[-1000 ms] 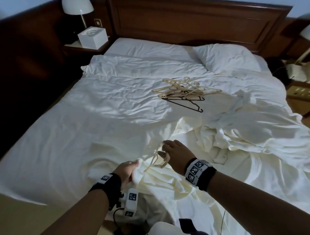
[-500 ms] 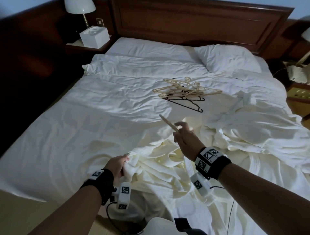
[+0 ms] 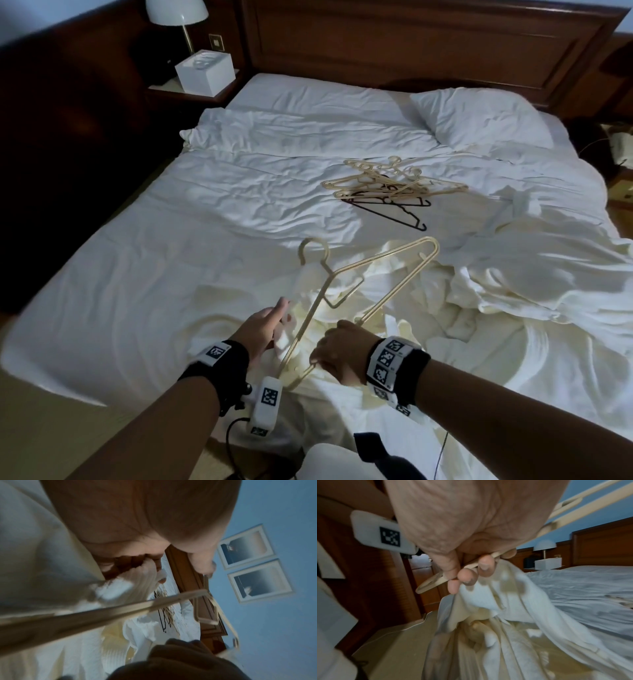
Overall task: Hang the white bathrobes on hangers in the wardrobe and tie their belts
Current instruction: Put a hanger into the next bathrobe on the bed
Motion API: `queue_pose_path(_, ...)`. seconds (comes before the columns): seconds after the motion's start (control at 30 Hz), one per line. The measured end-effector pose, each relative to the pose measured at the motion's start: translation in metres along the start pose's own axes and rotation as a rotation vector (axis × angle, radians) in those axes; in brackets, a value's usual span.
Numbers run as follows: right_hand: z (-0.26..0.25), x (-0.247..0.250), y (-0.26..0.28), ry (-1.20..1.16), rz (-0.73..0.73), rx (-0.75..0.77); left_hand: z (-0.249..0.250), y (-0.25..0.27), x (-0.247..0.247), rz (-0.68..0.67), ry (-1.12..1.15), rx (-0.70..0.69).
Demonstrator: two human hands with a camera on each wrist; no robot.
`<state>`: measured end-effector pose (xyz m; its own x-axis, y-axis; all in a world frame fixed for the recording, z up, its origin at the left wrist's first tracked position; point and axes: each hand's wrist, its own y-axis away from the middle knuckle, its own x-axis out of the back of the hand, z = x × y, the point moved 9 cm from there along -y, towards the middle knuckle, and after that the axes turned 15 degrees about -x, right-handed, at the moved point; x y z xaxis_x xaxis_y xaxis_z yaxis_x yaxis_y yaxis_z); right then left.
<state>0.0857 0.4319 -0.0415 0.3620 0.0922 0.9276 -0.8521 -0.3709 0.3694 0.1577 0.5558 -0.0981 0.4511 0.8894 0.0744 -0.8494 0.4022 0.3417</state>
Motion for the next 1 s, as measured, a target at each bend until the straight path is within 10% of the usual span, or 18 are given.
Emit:
queue_pose_path(0.57,-0.038,-0.027,-0.015,-0.005,-0.062,0.240,0.039,-0.003,-0.002,-0.029,-0.437,-0.220)
queue_pose_path(0.7,-0.036,-0.008,-0.013,-0.159,0.148,0.274,0.044,-0.005,0.005,-0.010,-0.450,-0.231)
queue_pose_path(0.87,0.038,0.048,-0.018,-0.299,0.581,-0.238,0.040,-0.001,0.016,-0.023,-0.501,-0.184)
queue_pose_path(1.0,0.073,0.041,-0.046,-0.389,0.209,-0.416,0.040,0.005,0.012,-0.069,-0.516,-0.193)
